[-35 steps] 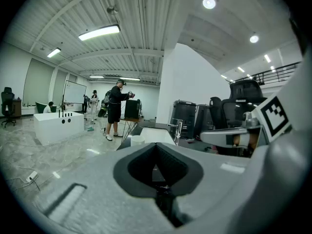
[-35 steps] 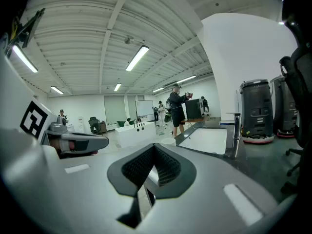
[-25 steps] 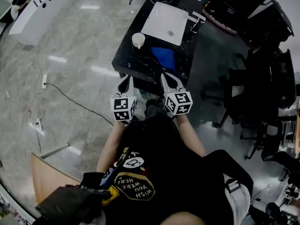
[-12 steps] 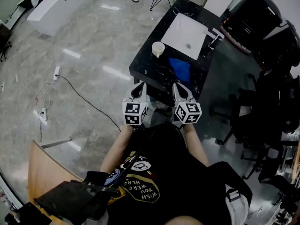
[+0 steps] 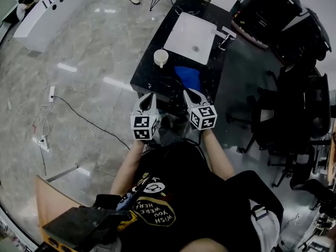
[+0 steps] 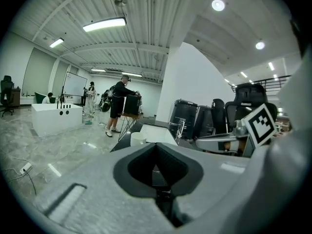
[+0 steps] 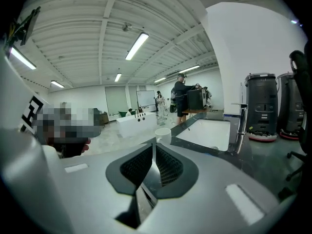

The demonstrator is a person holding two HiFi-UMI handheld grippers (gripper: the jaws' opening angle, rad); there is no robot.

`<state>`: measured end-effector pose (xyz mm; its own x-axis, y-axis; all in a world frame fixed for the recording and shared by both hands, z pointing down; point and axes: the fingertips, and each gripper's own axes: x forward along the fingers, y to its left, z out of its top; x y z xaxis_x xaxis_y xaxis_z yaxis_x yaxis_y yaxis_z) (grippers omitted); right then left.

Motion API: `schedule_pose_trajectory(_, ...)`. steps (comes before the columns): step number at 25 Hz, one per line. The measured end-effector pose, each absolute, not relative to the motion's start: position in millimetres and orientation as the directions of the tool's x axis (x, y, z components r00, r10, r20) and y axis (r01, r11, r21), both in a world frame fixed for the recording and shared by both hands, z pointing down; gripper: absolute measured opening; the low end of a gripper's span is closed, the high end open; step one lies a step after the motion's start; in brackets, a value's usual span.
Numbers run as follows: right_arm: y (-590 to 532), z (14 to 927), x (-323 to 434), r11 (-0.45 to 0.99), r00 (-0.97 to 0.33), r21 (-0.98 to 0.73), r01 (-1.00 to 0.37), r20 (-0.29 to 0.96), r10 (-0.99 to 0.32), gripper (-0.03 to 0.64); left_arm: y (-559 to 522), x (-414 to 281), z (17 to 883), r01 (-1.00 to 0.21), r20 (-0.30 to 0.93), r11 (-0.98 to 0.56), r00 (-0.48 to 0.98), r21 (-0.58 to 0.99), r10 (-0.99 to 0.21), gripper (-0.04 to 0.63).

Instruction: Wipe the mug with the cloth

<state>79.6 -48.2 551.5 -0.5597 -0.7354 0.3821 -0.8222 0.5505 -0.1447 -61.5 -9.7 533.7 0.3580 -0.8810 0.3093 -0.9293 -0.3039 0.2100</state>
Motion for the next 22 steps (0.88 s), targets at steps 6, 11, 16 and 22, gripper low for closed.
schedule_pose_trajectory(6,-90,587,86,0.557,-0.542,-0.115,-0.822,0.457,-0.706,0.018,-43,-69,543,-0.936,0.332,-0.289,0.343,0.202,-0.879,0.005)
schedule_pose_trajectory(11,-123,612,100,0.559,-0.532,-0.114,-0.821,0.506,-0.679,0.034,-76,-70,554,-0.942,0.341,-0.270,0.325,0.200,-0.882,0.006)
schedule_pose_trajectory(16,-149,647,105,0.622,-0.542,-0.096,-0.778,0.603,-0.585,0.092,-101,-62,562,-0.937,0.352,-0.285,0.341,0.204,-0.872,0.005)
schedule_pose_trajectory(22,-179,678,126,0.608,-0.477,-0.043,-0.793,0.665,-0.575,0.207,-110,-52,575,-0.941,0.387,-0.267,0.330,0.209,-0.861,0.005)
